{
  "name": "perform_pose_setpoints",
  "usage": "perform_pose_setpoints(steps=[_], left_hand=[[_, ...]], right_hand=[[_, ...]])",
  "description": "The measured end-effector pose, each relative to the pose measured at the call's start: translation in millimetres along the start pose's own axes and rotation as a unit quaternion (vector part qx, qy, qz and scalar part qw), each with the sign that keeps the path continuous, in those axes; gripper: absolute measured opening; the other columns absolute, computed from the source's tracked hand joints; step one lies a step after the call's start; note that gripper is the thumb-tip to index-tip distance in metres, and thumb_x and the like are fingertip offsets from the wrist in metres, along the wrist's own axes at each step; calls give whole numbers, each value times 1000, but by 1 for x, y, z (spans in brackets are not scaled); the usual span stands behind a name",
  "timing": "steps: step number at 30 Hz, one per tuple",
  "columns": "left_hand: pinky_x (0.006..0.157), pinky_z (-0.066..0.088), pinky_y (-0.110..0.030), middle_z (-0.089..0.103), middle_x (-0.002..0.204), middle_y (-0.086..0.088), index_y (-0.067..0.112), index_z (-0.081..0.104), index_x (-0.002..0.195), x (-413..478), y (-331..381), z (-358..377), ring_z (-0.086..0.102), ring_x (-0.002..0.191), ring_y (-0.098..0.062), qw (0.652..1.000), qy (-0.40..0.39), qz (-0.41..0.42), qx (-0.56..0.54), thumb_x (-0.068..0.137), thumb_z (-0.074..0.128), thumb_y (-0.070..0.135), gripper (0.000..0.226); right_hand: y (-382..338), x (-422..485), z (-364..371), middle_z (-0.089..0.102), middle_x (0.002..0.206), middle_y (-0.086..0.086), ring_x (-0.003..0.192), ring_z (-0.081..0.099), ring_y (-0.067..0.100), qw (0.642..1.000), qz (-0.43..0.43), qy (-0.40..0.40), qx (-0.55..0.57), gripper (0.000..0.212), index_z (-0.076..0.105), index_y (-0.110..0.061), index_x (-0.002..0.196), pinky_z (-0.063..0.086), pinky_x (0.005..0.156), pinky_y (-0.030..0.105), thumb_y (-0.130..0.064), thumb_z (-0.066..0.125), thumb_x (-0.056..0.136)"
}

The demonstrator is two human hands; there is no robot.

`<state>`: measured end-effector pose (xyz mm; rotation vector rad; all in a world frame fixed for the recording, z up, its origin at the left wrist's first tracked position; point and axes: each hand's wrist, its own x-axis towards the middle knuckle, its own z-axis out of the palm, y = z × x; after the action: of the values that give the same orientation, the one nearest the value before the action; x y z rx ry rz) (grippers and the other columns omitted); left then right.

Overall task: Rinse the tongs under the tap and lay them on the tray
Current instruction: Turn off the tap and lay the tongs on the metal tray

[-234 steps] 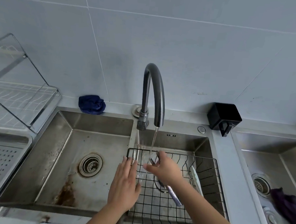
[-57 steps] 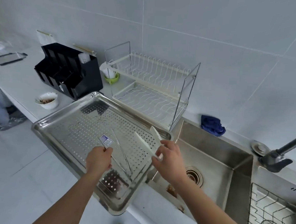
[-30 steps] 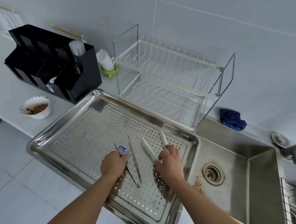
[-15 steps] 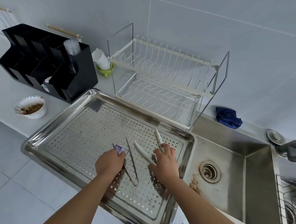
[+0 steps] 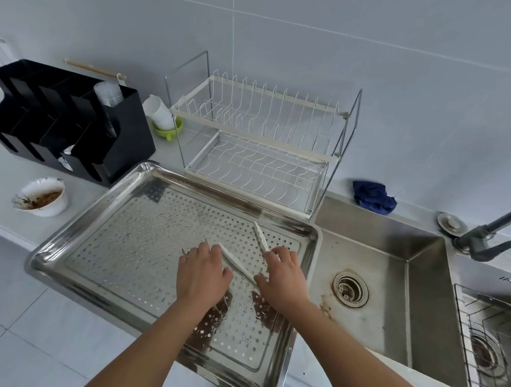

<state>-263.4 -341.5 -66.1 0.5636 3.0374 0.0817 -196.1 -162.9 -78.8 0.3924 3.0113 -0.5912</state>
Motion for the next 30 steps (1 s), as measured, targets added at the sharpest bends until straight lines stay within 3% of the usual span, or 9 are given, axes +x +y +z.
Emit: perform_pose_setpoints(steps=[5,9,12,23,27,30], left_hand=[[102,46,-46,55,132,-9,17,49,137,-1,22,-1,52,122,-25,999,0,53,-3,92,49,52,58],[117,31,-52,43,151,-14,15,41,146,-4,53,-3,35,144,-31,995,-9,99,-8,93,45,56,67],[121,26,-56,38,157,-17,15,38,149,-5,79,-6,28,150,-35,991,-13,135,-16,93,44,56,69],[119,25,-57,37,155,-17,17,36,148,-22,190,-16,25,149,-37,973,-21,230,16,93,43,56,68],[110,37,-51,48,142,-16,17,45,143,-40,250,-18,42,135,-35,967,-7,253,22,92,47,56,64],[108,38,-50,47,142,-15,17,44,142,-56,299,-15,43,135,-36,963,-9,267,21,93,46,55,61]], right_hand=[[13,-15,-17,49,143,0,133,41,24,1000,8,31,0,52,53,-23,140,43,111,37,-39,65,93],[29,-30,-35,52,139,1,130,45,24,998,36,53,5,51,55,-20,138,52,99,37,-38,66,91],[44,-43,-46,55,137,2,128,48,26,996,63,67,6,53,56,-19,138,51,100,39,-37,66,90],[137,-101,-85,58,135,2,126,49,26,982,147,112,28,50,56,-21,138,48,98,38,-36,64,91],[190,-131,-103,59,130,3,123,49,28,978,166,122,23,45,58,-20,133,48,96,38,-36,63,91],[234,-156,-115,59,131,3,122,50,29,976,181,122,20,49,56,-20,136,48,96,39,-39,64,92]])
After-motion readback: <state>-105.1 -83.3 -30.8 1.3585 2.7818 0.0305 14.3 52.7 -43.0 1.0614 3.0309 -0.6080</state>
